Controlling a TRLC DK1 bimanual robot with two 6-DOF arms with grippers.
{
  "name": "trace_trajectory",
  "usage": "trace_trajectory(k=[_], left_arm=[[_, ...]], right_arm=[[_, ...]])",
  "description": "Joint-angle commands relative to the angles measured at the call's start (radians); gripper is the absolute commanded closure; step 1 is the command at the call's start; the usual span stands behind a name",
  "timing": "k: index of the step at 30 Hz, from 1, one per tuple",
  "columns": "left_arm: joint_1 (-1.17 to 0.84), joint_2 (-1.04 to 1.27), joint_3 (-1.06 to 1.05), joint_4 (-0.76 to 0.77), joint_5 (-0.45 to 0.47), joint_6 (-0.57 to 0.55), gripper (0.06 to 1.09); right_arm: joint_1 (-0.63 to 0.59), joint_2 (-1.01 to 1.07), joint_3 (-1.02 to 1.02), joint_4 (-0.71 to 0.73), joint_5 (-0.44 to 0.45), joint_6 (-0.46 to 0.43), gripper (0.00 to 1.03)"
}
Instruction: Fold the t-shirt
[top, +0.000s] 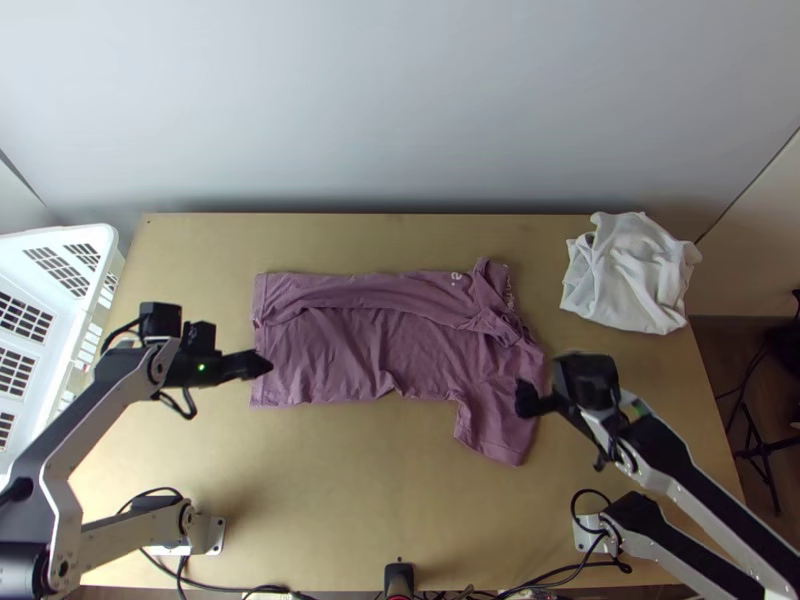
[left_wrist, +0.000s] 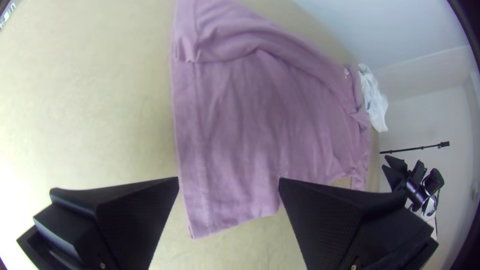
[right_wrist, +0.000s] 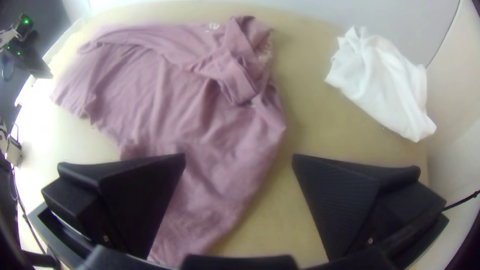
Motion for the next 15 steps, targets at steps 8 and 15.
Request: trace_trajectory(k=[8, 15], left_arm=[[0.028, -0.122, -0.128, -0.147, -0.053, 0.130, 0.11], [0.017, -0.065, -0.151, -0.054, -0.053, 0.091, 0.11]], right_arm=[[-0.100, -0.220, -0.153, -0.045, -0.183, -0.120, 0.10], [-0.099, -0.086, -0.145, -0.024, -0.220, -0.143, 0.09]])
